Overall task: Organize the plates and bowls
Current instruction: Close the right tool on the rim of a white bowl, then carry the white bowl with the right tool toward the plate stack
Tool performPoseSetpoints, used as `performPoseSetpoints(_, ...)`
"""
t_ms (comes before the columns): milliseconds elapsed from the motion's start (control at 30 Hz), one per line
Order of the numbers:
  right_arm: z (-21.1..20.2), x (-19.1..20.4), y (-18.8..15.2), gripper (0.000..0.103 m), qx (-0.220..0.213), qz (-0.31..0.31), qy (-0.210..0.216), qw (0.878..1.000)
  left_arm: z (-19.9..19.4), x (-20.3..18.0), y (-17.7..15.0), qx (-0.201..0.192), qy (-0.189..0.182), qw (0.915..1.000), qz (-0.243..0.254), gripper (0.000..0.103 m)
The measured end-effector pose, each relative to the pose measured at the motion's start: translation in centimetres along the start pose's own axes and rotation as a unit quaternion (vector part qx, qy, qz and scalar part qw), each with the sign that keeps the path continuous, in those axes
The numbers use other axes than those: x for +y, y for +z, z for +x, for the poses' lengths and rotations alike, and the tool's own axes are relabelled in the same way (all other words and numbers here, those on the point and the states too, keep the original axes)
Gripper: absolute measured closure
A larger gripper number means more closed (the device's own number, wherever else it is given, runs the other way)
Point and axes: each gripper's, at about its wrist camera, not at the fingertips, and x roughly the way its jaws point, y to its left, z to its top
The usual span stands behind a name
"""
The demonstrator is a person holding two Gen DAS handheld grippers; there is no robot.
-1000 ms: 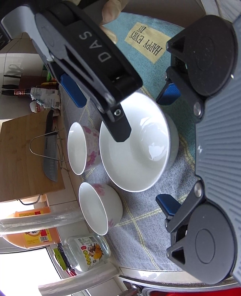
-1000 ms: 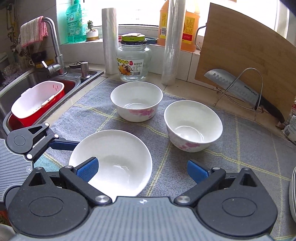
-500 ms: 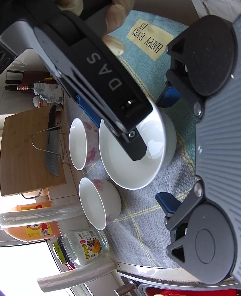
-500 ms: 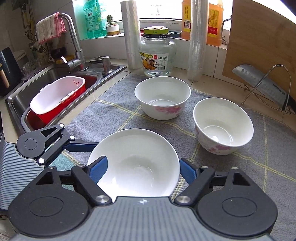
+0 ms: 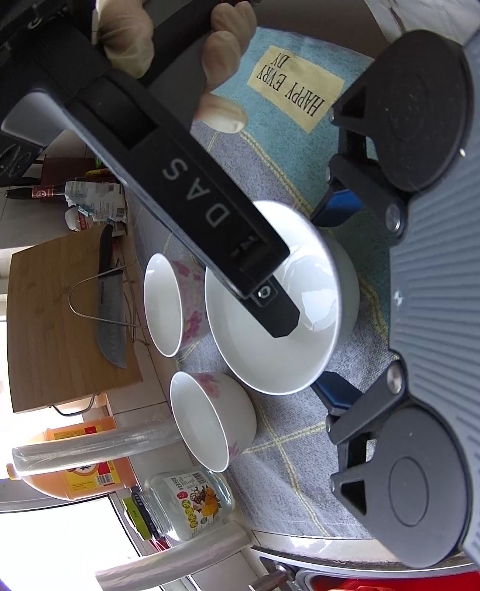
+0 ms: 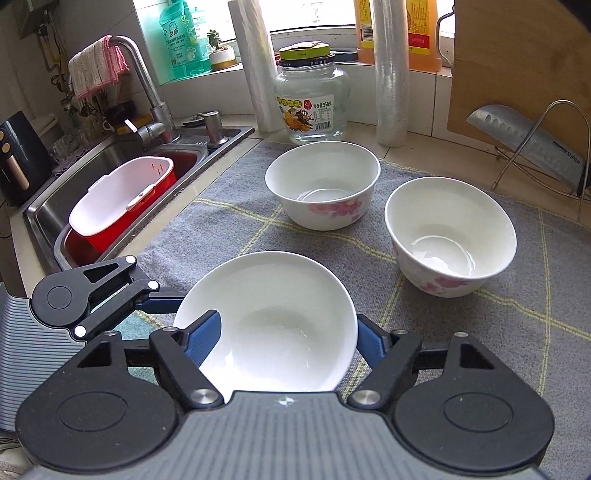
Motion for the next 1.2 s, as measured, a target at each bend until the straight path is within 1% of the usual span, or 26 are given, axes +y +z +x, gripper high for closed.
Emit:
performPoseSetpoints(233, -0.4, -0.2, 0.2, 0.023, -0.001, 0.011, 0.007, 1.000, 0.0, 0.1, 0.1, 0.008, -0.004, 0.9999, -0.005, 0.018)
performPoseSetpoints(567, -1.4, -0.5, -0.4, 0.023, -0.002, 0.017, 0.004, 1.000, -0.2, -0.5, 0.9, 0.023, -0.015, 0.9996, 0.008, 0.018)
performPoseSetpoints(800, -3.0, -1.6, -0.9, 0.023, -0.015, 0.027, -0.014, 0.999, 0.1, -1.6, 2.6, 0.023, -0.031, 0.9990, 0.023, 0.018)
performPoseSetpoints(1000, -4.9, -3.7, -1.7, 0.023, -0.024, 0.042, -0.040, 0.998, 1.1, -3.1, 4.3, 0.017, -0.051, 0.9976, 0.043, 0.018)
performPoseSetpoints(1200, -6.7, -6.2, -2.7, 0.023, -0.034, 0.061, -0.068, 0.995, 3.0, -4.9, 6.1, 0.012, -0.078, 0.9949, 0.064, 0.018)
